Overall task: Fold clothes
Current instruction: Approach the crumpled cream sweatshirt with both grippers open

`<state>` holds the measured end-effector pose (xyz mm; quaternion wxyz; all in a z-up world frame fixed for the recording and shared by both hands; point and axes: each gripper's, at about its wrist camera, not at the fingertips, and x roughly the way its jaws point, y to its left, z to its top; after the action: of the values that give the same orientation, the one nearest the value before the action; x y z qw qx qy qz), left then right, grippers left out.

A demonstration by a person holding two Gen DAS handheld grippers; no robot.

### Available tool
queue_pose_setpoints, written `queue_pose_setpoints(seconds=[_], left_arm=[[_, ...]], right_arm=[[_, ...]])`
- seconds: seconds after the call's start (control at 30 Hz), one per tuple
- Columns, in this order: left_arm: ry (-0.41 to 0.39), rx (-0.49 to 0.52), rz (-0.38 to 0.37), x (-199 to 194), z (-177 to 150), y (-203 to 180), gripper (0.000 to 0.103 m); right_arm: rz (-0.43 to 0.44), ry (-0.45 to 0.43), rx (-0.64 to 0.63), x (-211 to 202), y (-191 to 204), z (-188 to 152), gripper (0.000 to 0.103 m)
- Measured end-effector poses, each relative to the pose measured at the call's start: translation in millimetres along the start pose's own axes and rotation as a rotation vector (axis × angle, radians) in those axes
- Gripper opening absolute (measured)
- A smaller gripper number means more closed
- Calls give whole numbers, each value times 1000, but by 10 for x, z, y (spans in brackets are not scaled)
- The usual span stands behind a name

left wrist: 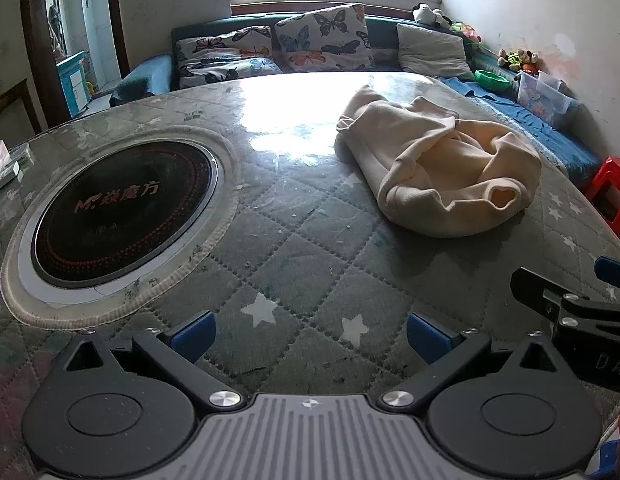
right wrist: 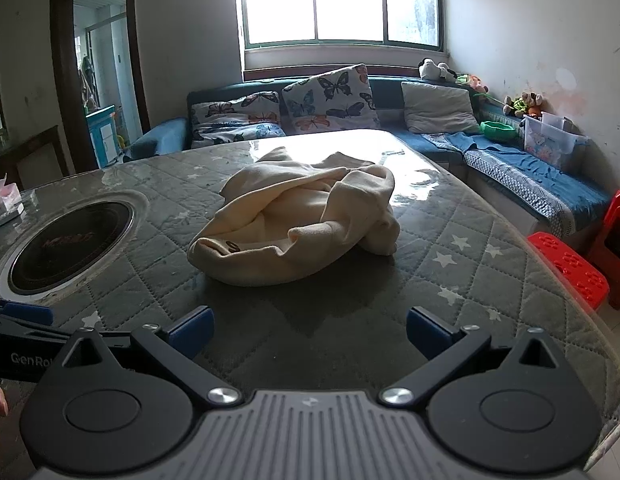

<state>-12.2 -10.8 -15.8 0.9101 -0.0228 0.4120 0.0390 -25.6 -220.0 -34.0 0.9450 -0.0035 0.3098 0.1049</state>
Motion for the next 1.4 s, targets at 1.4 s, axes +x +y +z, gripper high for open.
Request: queue_pose_setpoints(seconds=[1.4], left_arm=[[7,35,10,204,449,-73,103]], right_arm=[[5,16,20,303,-85,280,103]])
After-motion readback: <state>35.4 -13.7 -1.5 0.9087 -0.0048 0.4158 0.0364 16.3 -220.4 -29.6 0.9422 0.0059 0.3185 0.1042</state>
